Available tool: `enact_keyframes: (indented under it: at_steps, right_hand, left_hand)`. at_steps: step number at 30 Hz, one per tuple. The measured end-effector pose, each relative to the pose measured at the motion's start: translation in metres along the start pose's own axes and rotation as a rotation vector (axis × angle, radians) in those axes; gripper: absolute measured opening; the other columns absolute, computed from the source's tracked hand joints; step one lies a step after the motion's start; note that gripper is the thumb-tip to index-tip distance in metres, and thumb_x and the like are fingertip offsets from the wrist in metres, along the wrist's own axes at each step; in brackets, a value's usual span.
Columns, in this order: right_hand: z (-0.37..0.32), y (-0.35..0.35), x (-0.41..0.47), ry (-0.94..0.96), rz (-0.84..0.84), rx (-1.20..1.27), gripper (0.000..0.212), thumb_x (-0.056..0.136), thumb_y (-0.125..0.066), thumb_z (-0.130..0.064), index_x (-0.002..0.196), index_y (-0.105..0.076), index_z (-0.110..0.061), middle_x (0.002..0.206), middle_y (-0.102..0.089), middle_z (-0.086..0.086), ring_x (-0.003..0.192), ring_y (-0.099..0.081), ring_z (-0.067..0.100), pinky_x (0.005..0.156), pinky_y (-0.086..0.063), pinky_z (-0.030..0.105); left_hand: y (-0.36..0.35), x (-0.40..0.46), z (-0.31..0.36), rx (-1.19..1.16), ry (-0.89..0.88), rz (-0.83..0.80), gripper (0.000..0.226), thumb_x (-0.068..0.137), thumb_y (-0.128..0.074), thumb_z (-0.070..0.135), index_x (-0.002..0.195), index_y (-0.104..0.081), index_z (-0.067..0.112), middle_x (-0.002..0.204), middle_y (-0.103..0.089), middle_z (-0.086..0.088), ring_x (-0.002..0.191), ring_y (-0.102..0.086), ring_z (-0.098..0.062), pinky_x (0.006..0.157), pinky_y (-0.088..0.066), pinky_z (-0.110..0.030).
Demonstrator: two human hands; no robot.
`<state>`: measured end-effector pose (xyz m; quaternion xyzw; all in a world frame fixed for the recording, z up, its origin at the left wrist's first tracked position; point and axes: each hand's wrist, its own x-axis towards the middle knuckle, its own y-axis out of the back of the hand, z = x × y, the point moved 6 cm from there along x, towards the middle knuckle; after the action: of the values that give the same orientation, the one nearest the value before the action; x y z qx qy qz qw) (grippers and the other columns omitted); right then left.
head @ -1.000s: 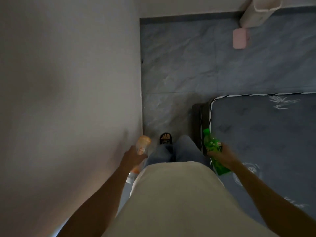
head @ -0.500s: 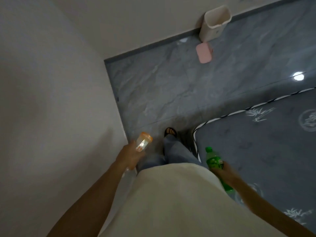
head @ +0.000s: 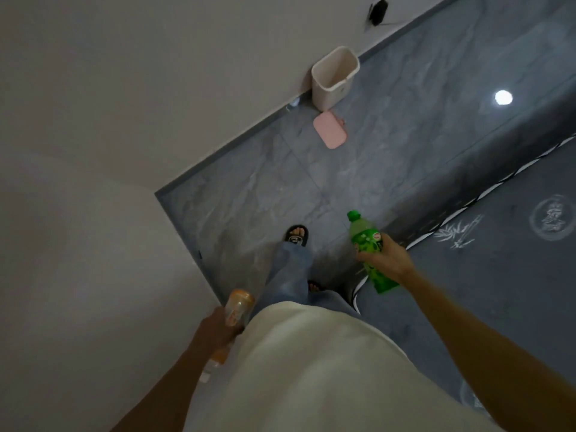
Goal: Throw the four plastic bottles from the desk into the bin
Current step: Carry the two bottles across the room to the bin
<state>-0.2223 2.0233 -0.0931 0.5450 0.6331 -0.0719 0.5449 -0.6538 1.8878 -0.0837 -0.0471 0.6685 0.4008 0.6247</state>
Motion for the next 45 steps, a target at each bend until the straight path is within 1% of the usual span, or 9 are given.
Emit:
enact_keyframes:
  at_steps: [5,11,17,22,28,32,39,41,45]
  right_hand:
    - [-0.001,0.027,0.023,-0.115,0.031,0.094,0.057,0.07,-0.079,-0.039,0.118,-0.058,-0.015,0.1,-0.07,0.011,0.09,-0.068,0.03,0.079,-0.055,0.04]
    - [0.049,0.042,0.007,-0.349,0.04,0.244,0.064,0.075,-0.08,-0.038,0.131,-0.056,-0.017,0.116,-0.068,0.014,0.101,-0.065,0.031,0.09,-0.053,0.04]
    - [0.094,0.068,0.005,-0.545,0.036,0.353,0.06,0.074,-0.082,-0.029,0.127,-0.059,-0.013,0.111,-0.069,0.017,0.096,-0.066,0.032,0.084,-0.052,0.039]
    - [0.109,0.13,0.042,-0.542,0.023,0.338,0.051,0.08,-0.076,-0.032,0.127,-0.062,-0.016,0.116,-0.07,0.016,0.102,-0.065,0.033,0.083,-0.047,0.036]
    - [0.09,0.236,0.125,-0.486,0.012,0.312,0.063,0.078,-0.078,-0.033,0.133,-0.055,-0.013,0.115,-0.068,0.016,0.099,-0.066,0.033,0.086,-0.054,0.041]
    - [0.045,0.31,0.192,-0.406,0.037,0.249,0.067,0.072,-0.079,-0.038,0.13,-0.053,-0.015,0.111,-0.067,0.014,0.096,-0.065,0.032,0.083,-0.055,0.039]
    - [-0.066,0.413,0.316,-0.187,0.034,0.071,0.078,0.065,-0.073,-0.052,0.132,-0.052,-0.019,0.102,-0.058,0.006,0.088,-0.054,0.024,0.078,-0.042,0.03]
    - [-0.093,0.433,0.344,-0.145,0.026,0.028,0.077,0.071,-0.076,-0.049,0.135,-0.047,-0.017,0.101,-0.055,0.005,0.089,-0.052,0.023,0.078,-0.041,0.031]
    - [-0.132,0.461,0.382,-0.113,0.005,-0.029,0.076,0.073,-0.076,-0.046,0.136,-0.044,-0.017,0.1,-0.053,0.003,0.088,-0.053,0.022,0.077,-0.041,0.032]
  left_hand:
    - [0.079,0.047,0.095,0.056,-0.123,-0.03,0.04,0.081,-0.065,0.045,0.116,-0.062,0.025,0.116,-0.071,-0.009,0.101,-0.068,-0.033,0.084,-0.053,-0.035]
    - [0.148,0.103,0.26,0.157,-0.269,-0.007,0.043,0.078,-0.074,0.049,0.109,-0.056,0.025,0.097,-0.068,-0.003,0.085,-0.067,-0.026,0.069,-0.047,-0.031]
    - [0.167,0.135,0.428,0.23,-0.429,-0.02,0.049,0.076,-0.076,0.045,0.111,-0.056,0.018,0.105,-0.069,-0.008,0.092,-0.068,-0.028,0.081,-0.057,-0.039]
    - [0.155,0.15,0.525,0.271,-0.444,-0.013,0.047,0.077,-0.077,0.043,0.11,-0.056,0.017,0.109,-0.071,-0.011,0.098,-0.068,-0.031,0.083,-0.056,-0.039]
    - [0.147,0.155,0.569,0.268,-0.369,0.005,0.049,0.077,-0.075,0.047,0.116,-0.058,0.023,0.099,-0.065,-0.002,0.099,-0.069,-0.032,0.072,-0.048,-0.032]
    - [0.147,0.159,0.568,0.204,-0.251,-0.017,0.053,0.084,-0.074,0.042,0.126,-0.058,0.014,0.121,-0.069,-0.017,0.11,-0.066,-0.037,0.092,-0.054,-0.042]
    - [0.15,0.179,0.552,0.13,-0.027,-0.063,0.048,0.093,-0.07,0.035,0.129,-0.057,0.007,0.131,-0.062,-0.021,0.122,-0.06,-0.036,0.098,-0.045,-0.038]
    - [0.155,0.187,0.561,0.108,0.006,-0.068,0.037,0.095,-0.065,0.036,0.122,-0.059,0.012,0.128,-0.064,-0.018,0.118,-0.062,-0.035,0.093,-0.046,-0.036]
    - [0.174,0.208,0.602,0.068,0.024,-0.096,0.052,0.091,-0.068,0.044,0.127,-0.056,0.008,0.127,-0.065,-0.015,0.115,-0.064,-0.033,0.085,-0.045,-0.031]
